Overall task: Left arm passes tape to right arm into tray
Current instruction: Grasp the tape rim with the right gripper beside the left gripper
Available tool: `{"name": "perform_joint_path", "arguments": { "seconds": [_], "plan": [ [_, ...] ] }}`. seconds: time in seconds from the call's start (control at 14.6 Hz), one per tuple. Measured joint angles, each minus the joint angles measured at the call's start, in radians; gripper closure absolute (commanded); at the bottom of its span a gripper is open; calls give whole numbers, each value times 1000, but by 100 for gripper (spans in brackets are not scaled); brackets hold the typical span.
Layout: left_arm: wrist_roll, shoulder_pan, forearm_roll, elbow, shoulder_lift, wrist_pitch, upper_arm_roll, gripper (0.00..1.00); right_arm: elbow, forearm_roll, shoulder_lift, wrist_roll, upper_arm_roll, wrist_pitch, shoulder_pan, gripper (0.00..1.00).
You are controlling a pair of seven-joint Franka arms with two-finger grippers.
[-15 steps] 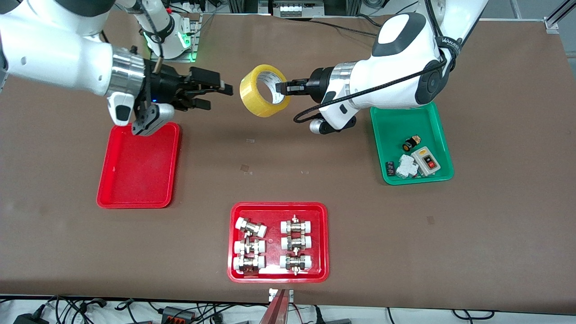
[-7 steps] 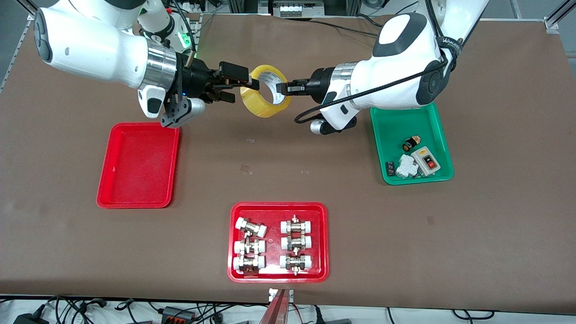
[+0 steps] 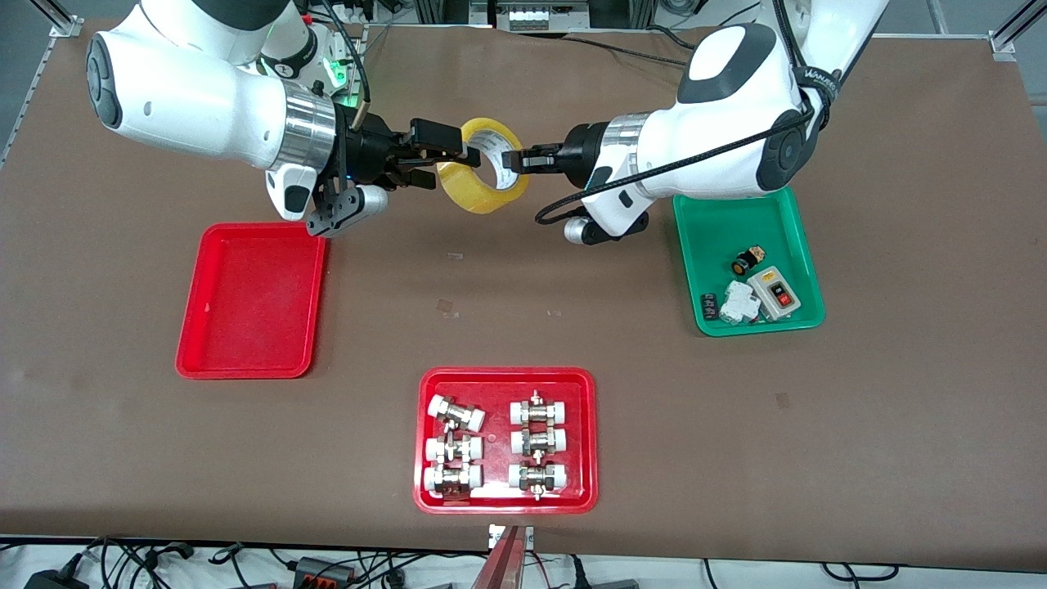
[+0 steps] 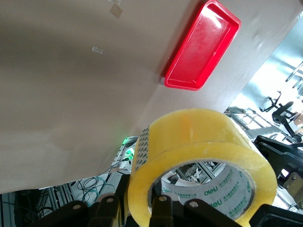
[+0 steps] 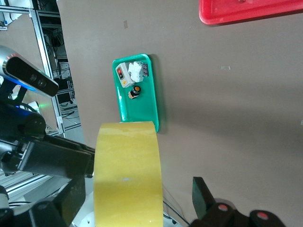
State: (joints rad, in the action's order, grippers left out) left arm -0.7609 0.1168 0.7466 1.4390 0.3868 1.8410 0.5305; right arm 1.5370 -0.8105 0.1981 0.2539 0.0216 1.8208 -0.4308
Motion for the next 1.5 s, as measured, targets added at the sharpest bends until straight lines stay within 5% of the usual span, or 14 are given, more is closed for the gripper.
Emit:
{"name": "perform_joint_path", "arguments": {
  "seconds": [0.55,0.68,0.96,1.23,1.5],
  "plan": [
    [0,0,0,0,0,0,0,100,0,-1,0,0,0,-7,-1,8],
    [0,0,0,0,0,0,0,100,0,-1,-1,0,0,-7,-1,16],
    [0,0,0,0,0,-1,0,100,-1,-4,-2,0,0,-8,-1,51],
    [0,1,0,0,1,-3,0,100,-5,-9,-3,0,0,-13,-2,63],
    [2,1,0,0,1,-4,0,97,-5,-9,-4,0,0,-14,-2,65]
  ]
}}
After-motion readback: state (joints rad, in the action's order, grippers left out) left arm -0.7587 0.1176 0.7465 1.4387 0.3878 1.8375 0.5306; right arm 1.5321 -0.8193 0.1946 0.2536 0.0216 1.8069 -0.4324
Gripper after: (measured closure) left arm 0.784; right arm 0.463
